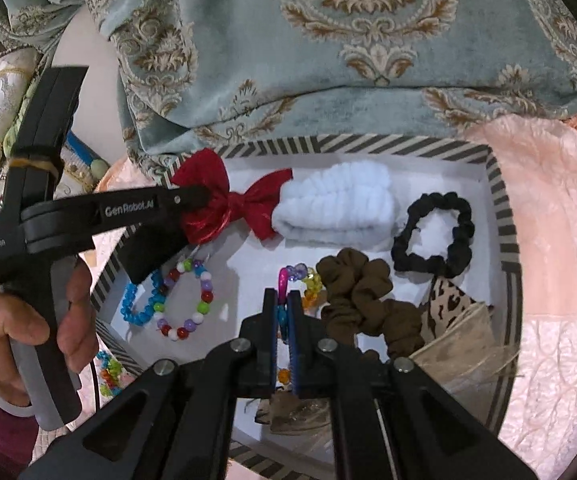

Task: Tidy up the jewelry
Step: 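Lower the red bow into the tray with the left gripper while the right lowers the orange bracelet, then lift both grippers from the tray and move them to the remaining bracelets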

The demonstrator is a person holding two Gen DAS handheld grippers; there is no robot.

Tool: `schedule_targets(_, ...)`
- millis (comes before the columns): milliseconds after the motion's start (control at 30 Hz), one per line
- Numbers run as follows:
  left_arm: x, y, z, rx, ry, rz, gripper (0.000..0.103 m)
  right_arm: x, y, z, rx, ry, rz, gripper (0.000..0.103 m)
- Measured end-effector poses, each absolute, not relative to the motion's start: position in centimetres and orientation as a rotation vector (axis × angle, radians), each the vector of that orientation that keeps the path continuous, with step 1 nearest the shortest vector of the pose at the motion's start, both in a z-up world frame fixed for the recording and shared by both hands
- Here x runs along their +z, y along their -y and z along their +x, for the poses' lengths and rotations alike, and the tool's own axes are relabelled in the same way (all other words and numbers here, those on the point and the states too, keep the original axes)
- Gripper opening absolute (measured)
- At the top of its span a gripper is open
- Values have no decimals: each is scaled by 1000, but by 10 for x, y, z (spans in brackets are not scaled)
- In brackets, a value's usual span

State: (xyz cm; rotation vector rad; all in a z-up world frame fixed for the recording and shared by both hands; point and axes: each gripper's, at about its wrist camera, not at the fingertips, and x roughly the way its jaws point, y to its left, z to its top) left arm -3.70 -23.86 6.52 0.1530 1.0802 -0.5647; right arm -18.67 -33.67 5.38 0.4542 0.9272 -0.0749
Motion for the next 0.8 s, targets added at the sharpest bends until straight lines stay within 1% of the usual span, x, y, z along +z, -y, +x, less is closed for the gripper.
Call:
schedule_targets(167,60,238,-34,-558,-1093,152,0,48,339,-185,-82,-953,467,4)
schedule_targets(233,60,239,-34,-555,-1092,148,0,51,341,-186,-91,-939,474,7)
schedule_targets(267,60,239,-34,-551,-1091,149,0,53,344,-187,-97,-934,482,12)
schedule_targets(300,60,238,-35,-546,-1090,151,0,53,346,-188,-103,-933,492,21)
schedule_targets(367,61,237,-37,-540,-1090,159,4,54,350,-191,-104,-929,523,31)
schedule_targets(400,61,236,-39,-544,-1091,164,7,55,351,-193,-104,-923,535,34)
schedule_targets(567,65,229,-44,-545,-1103,175,9,63,354,-198,-112,-888,534,34)
schedule_targets(800,83,205,-65,-533,-1060,213,9,68,352,-204,-108,-865,527,34)
